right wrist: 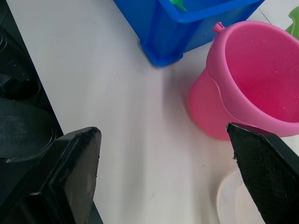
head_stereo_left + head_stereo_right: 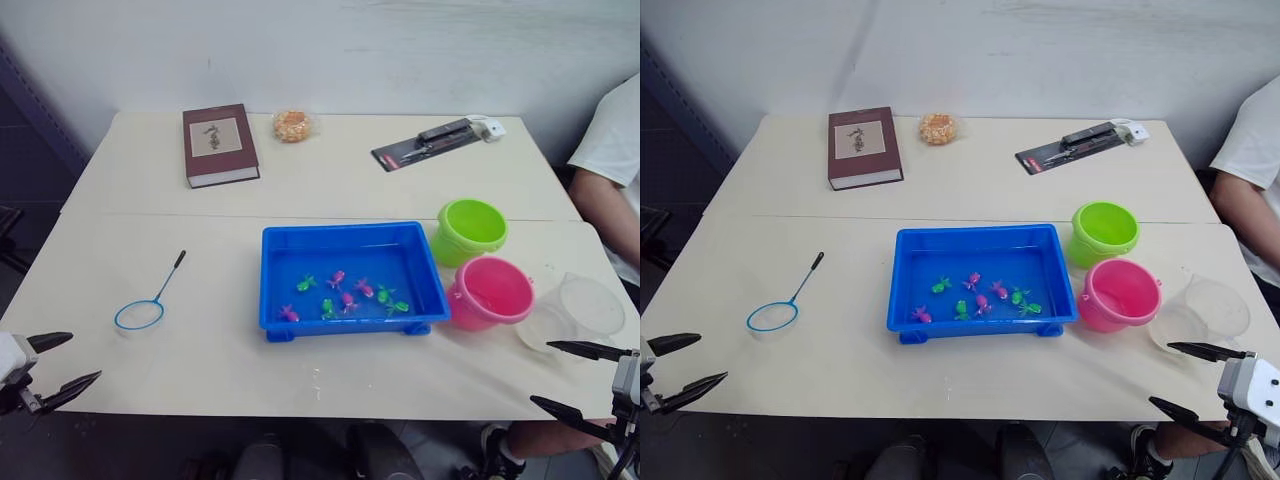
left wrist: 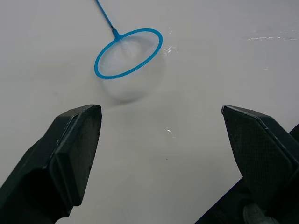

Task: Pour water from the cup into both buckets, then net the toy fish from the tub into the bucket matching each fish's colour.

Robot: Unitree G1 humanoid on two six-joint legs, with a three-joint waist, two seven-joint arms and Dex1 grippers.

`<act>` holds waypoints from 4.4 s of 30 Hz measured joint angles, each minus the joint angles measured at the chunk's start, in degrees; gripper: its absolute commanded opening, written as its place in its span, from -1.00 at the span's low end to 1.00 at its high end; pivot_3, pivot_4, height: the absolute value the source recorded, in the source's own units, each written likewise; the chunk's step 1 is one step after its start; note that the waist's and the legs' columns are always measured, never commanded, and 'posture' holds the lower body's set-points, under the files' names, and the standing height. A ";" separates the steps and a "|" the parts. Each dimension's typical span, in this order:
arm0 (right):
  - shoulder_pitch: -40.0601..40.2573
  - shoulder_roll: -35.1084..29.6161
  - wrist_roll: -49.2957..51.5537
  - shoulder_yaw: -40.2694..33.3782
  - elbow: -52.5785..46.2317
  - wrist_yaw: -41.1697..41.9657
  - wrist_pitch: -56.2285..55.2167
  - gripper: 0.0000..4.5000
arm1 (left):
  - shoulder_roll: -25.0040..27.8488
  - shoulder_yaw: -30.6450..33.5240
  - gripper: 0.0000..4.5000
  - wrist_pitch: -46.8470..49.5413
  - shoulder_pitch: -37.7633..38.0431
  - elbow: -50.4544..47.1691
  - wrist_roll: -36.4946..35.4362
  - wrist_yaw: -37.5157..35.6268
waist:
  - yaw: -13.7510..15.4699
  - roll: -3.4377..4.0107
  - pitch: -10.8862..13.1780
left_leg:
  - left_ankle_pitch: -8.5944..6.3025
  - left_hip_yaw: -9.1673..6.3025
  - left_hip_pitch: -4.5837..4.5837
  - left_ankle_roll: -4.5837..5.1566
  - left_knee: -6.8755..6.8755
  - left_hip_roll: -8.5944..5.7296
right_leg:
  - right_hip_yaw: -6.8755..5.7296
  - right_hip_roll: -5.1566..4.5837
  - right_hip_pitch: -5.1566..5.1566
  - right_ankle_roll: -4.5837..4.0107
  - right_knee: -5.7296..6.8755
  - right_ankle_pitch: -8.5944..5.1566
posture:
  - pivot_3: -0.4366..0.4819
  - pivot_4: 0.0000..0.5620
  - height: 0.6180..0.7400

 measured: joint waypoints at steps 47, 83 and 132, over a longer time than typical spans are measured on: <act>-9.79 22.67 3.82 -5.06 2.23 -49.98 28.33 1.00 | -8.93 -28.26 0.96 34.84 -21.84 -40.36 -18.48 2.37 | -0.30 0.52 -0.17 | 0.30 0.07 0.01 -0.22 0.15 -0.14 | 0.25 0.09 -0.08 0.04 0.43 0.02 | -0.05 -0.47 1.00; -23.11 25.30 9.17 -8.19 15.87 -55.32 17.15 -0.97 | -11.89 -29.41 1.00 35.41 -27.50 -40.14 -18.63 4.58 | -0.05 0.52 -0.17 | 0.31 0.06 -0.01 -0.21 0.25 -0.13 | 0.23 0.11 -0.04 0.08 0.41 0.04 | -0.05 -0.47 1.00; -16.85 6.15 -26.02 1.83 -14.95 -56.45 18.06 -0.97 | -21.82 -36.13 1.00 33.71 -35.34 -31.32 -17.16 5.31 | 0.16 0.69 -0.05 | 0.41 0.08 -0.14 -0.36 0.48 -0.17 | 0.27 0.17 -0.05 0.17 0.37 0.09 | -0.05 -0.47 1.00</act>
